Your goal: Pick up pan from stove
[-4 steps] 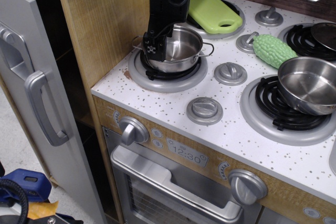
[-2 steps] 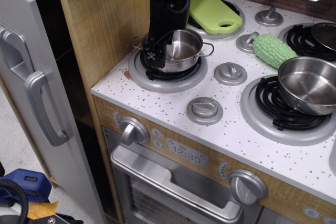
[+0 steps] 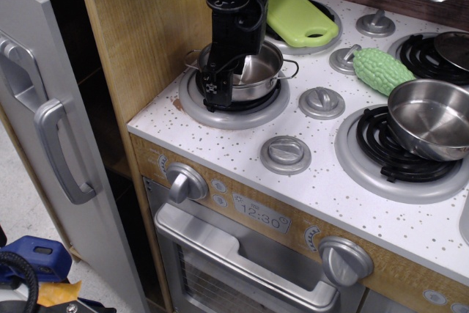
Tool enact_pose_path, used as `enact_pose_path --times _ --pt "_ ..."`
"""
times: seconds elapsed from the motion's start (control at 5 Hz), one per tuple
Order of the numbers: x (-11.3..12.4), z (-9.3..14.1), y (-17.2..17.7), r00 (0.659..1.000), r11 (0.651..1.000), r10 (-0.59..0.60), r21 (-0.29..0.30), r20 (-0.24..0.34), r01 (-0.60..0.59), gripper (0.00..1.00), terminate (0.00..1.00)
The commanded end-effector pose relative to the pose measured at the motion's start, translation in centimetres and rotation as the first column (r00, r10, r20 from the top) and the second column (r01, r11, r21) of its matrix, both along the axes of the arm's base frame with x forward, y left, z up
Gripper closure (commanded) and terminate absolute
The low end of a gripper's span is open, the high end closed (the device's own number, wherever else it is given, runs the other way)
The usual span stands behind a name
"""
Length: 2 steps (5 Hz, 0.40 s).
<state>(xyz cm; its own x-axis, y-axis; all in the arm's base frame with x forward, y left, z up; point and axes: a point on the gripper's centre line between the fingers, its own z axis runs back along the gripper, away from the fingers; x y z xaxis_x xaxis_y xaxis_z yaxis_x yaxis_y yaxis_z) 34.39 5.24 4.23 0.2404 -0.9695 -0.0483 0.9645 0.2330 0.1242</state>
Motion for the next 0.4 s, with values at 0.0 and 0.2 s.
enact_pose_path --times 0.0,0.2 --pt "0.66 0.63 0.74 0.998 0.997 -0.062 0.037 0.011 0.061 0.00 0.00" --pt "0.55 -0.05 1.07 0.996 0.995 -0.091 0.039 0.001 0.091 1.00 0.00"
